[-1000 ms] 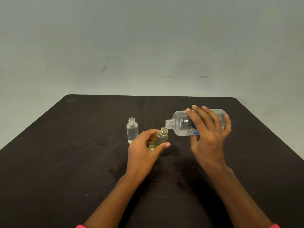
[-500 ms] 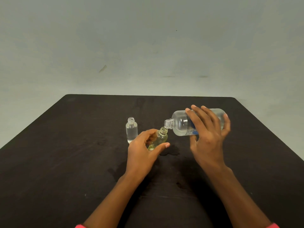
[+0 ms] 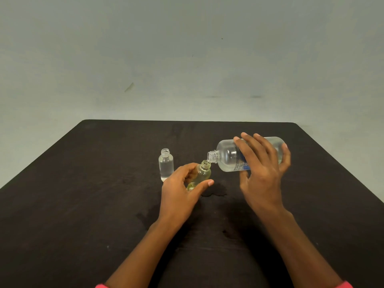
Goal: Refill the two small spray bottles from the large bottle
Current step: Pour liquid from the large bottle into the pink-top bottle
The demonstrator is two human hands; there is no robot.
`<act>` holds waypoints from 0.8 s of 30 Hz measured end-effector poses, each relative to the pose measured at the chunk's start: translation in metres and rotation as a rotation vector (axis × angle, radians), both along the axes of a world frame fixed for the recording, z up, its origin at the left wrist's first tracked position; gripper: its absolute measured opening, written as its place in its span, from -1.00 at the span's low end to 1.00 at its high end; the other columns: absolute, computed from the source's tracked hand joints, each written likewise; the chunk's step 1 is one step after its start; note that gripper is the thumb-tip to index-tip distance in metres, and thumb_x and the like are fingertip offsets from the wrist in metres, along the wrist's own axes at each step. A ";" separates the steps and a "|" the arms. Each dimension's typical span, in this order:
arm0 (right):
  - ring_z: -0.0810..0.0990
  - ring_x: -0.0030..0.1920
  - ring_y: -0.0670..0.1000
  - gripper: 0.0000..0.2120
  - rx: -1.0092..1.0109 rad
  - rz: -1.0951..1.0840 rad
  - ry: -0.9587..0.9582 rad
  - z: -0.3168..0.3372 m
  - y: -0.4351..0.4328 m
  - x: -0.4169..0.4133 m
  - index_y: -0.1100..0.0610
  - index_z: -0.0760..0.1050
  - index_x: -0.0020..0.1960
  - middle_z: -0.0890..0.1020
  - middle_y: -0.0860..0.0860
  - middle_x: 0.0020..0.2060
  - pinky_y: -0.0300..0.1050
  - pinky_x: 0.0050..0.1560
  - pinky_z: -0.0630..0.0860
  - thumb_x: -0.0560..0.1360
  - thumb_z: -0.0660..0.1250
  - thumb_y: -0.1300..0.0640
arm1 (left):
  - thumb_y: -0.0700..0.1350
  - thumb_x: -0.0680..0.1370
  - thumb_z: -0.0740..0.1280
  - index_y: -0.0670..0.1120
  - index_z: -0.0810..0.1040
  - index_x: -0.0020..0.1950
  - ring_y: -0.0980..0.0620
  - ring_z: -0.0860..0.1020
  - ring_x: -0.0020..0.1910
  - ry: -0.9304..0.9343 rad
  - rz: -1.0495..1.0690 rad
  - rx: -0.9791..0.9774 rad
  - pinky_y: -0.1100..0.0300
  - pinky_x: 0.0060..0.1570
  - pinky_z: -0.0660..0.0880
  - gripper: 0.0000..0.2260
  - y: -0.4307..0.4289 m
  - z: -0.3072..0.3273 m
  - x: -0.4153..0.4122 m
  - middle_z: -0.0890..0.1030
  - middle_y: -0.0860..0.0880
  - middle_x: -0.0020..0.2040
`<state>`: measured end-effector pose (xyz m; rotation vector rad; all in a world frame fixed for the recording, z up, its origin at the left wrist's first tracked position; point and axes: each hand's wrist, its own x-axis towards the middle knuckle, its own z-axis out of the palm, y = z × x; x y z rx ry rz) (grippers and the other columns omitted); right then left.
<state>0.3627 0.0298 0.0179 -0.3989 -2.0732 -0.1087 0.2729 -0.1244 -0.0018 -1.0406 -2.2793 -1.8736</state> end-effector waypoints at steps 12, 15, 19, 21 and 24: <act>0.38 0.37 0.03 -0.18 0.006 -0.004 0.008 0.000 0.000 0.001 -0.01 0.35 0.35 0.51 -0.02 0.30 0.26 0.42 0.02 0.19 0.47 0.48 | -0.04 0.35 0.54 0.02 0.60 0.07 0.19 0.60 -0.06 0.003 0.004 0.003 0.28 0.01 0.53 -0.68 0.000 -0.001 0.000 0.65 0.12 -0.07; 0.38 0.36 0.03 -0.19 0.007 -0.005 0.014 0.000 0.000 0.000 -0.01 0.36 0.34 0.51 -0.02 0.30 0.26 0.42 0.02 0.19 0.46 0.48 | -0.04 0.35 0.54 0.03 0.61 0.07 0.19 0.60 -0.06 0.004 0.006 0.001 0.27 0.01 0.53 -0.68 0.000 -0.001 -0.001 0.65 0.12 -0.07; 0.38 0.37 0.03 -0.19 0.005 -0.001 0.009 0.000 0.000 0.001 -0.01 0.36 0.34 0.51 -0.02 0.30 0.28 0.42 0.03 0.20 0.47 0.47 | -0.05 0.35 0.54 0.02 0.61 0.07 0.19 0.60 -0.06 0.002 0.005 0.004 0.25 0.01 0.53 -0.68 0.000 -0.001 -0.001 0.65 0.11 -0.07; 0.38 0.37 0.03 -0.19 0.006 -0.003 0.009 0.000 0.000 0.001 -0.01 0.36 0.34 0.51 -0.02 0.30 0.28 0.42 0.03 0.20 0.47 0.47 | -0.05 0.35 0.54 0.02 0.61 0.07 0.19 0.60 -0.06 -0.007 0.003 0.007 0.27 0.01 0.53 -0.68 0.001 -0.001 -0.001 0.65 0.11 -0.08; 0.38 0.37 0.02 -0.17 0.005 -0.006 0.011 0.001 0.001 0.001 -0.01 0.36 0.35 0.51 -0.02 0.30 0.28 0.42 0.04 0.18 0.47 0.48 | -0.06 0.34 0.54 0.03 0.61 0.06 0.19 0.60 -0.07 -0.011 0.002 0.014 0.30 -0.01 0.52 -0.68 0.001 0.000 0.000 0.65 0.11 -0.08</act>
